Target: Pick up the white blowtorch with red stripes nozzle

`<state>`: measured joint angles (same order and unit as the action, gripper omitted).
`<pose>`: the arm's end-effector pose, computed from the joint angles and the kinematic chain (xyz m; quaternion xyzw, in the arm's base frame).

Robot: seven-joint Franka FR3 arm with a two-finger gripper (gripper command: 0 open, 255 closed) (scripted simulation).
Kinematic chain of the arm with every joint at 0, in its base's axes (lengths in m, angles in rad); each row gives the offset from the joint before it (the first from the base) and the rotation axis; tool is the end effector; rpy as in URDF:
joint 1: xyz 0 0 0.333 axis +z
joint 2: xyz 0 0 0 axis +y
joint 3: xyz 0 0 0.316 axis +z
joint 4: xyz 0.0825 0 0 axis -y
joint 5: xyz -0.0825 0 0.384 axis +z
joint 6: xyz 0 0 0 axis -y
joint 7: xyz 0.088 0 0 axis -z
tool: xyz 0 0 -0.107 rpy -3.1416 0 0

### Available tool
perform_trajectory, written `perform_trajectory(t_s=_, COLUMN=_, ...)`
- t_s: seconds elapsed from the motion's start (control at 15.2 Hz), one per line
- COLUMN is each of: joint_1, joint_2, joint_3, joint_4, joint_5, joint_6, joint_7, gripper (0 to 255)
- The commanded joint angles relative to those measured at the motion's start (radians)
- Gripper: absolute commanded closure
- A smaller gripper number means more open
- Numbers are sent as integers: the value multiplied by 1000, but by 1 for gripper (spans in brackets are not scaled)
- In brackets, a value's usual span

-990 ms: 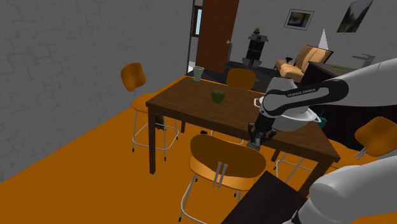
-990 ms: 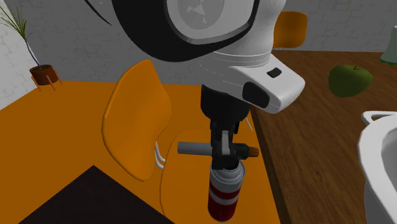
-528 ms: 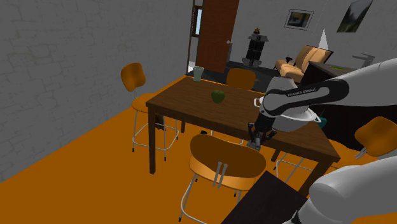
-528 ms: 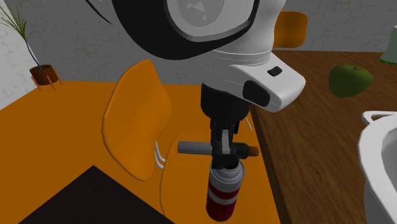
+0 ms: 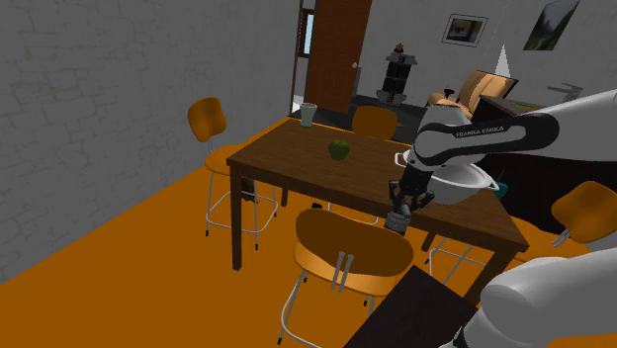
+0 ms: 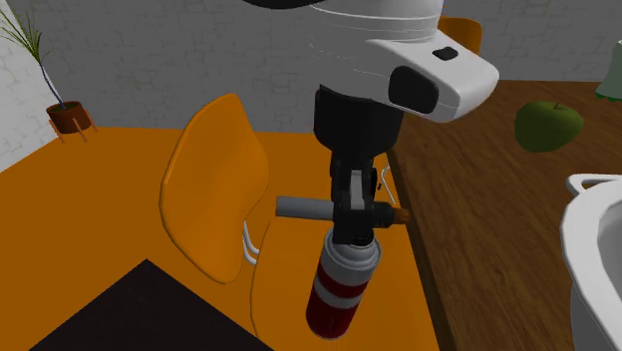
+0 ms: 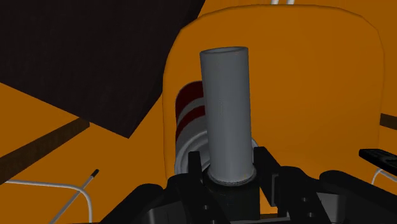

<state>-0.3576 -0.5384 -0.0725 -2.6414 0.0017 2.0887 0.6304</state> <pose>0.3349 -0.1527 0.4141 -0.8649 0.5015 0.0097 0.0184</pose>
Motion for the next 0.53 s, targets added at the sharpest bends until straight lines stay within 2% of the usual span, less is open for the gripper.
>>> perform_trajectory(t_s=0.0, joint_1=-1, joint_2=-12, joint_3=0, joint_4=23, joint_5=-1, joint_6=-35, joint_7=0, gripper=255)
perform_trajectory(t_s=0.33, joint_1=-1, joint_2=-36, joint_3=2, joint_4=75, joint_5=-1, joint_6=-110, joint_7=2, gripper=255)
perform_trajectory(t_s=0.46, joint_1=-1, joint_2=-37, joint_3=2, joint_4=77, joint_5=-1, joint_6=-113, joint_7=3, gripper=255)
